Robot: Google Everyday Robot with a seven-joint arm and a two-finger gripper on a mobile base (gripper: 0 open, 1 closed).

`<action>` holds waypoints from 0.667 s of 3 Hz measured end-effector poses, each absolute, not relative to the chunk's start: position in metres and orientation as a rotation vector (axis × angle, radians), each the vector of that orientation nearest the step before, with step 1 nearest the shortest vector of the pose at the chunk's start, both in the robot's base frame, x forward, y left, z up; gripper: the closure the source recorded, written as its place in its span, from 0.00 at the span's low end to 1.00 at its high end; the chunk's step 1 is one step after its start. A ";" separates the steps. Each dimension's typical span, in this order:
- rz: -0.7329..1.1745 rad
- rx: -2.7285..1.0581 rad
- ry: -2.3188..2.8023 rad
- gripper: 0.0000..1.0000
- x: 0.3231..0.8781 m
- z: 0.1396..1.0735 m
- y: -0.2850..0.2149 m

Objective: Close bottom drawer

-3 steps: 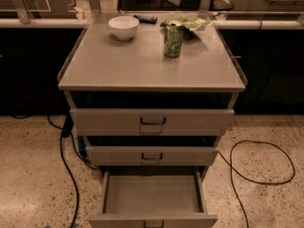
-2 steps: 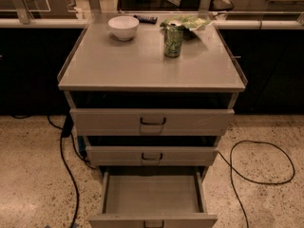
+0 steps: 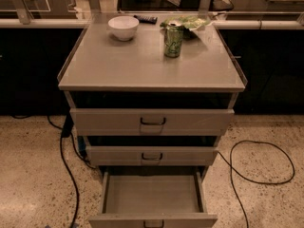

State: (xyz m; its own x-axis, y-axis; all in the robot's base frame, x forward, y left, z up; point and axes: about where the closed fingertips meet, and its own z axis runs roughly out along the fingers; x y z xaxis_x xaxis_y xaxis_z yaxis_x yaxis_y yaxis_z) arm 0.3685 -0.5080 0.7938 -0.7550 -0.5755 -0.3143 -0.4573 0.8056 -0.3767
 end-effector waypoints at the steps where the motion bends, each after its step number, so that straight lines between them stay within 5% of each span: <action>1: -0.378 -0.815 2.598 0.00 0.352 0.754 -0.494; 2: -0.312 -0.877 2.669 0.00 0.344 0.713 -0.487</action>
Offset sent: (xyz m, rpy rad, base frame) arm -0.0399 0.0302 -0.1367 0.0657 0.2872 0.0801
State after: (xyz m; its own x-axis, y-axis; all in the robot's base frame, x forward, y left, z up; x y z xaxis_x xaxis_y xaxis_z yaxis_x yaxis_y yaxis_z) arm 0.3441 -0.4871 0.7131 -0.7628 -0.6058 -0.2261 -0.5373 0.7884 -0.2995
